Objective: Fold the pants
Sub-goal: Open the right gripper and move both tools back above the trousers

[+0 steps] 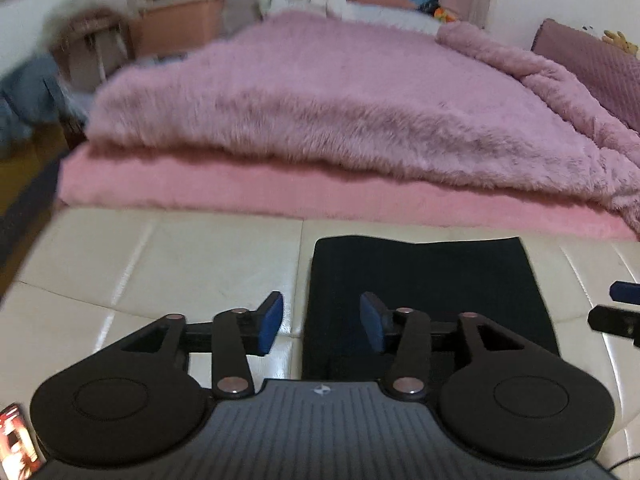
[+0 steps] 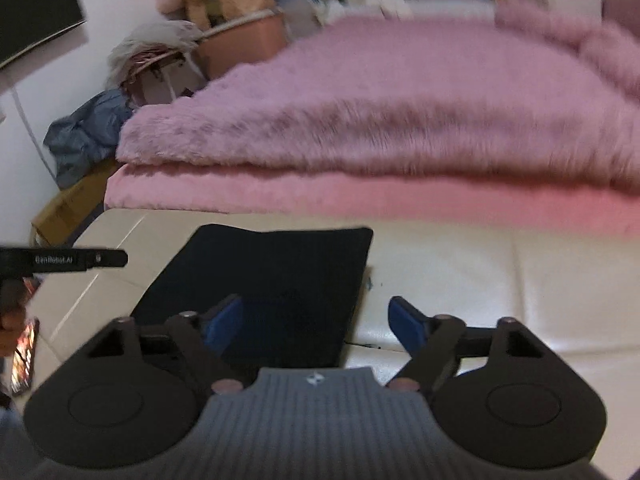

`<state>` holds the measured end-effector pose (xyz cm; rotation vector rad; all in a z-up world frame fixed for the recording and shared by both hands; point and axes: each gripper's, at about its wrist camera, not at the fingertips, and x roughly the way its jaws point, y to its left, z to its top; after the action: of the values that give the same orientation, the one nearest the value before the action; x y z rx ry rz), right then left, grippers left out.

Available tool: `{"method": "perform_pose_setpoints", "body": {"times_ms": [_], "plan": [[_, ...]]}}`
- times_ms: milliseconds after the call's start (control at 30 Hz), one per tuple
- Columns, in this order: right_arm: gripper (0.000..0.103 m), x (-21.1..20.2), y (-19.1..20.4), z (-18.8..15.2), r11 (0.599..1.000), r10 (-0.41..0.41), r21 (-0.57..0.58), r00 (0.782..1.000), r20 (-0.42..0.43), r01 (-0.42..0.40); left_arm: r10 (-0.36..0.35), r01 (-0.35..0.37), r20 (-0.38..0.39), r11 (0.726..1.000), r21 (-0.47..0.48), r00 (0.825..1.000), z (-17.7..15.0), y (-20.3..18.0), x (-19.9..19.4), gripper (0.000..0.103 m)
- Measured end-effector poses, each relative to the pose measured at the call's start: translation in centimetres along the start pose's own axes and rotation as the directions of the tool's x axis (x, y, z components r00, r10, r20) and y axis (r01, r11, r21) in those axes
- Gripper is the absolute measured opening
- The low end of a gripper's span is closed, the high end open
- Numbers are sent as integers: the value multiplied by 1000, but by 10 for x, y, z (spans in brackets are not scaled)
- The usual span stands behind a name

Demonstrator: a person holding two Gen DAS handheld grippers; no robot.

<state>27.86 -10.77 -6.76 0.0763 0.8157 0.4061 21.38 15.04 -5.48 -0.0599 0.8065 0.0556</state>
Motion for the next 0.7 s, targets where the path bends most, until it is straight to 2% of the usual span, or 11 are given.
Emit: {"method": "perform_pose_setpoints", "body": {"times_ms": [67,133,200,333,467,700], "plan": [[81,-19,15,-8,999,-20,-47,999,26,21,17,-17,45,1000,5,999,-10,-12,-24,61],[81,-34,27,-16,996,-36,-76,998,47,40,14,-15,57,1000,21,998,-18,-24,-41,75],[82,-52,38,-28,993,-71,-90,995,77,78,14,-16,68,999,30,998,-28,-35,-58,82],[82,-81,55,-52,988,-101,-106,990,100,111,45,-50,72,997,56,996,-49,-54,-82,82],[82,-105,64,-75,991,-97,-88,993,67,103,78,-81,41,994,74,996,-73,-67,-94,84],[82,-126,75,-107,986,-119,-115,993,24,121,65,-64,-21,995,72,998,-96,-79,-103,84]]}}
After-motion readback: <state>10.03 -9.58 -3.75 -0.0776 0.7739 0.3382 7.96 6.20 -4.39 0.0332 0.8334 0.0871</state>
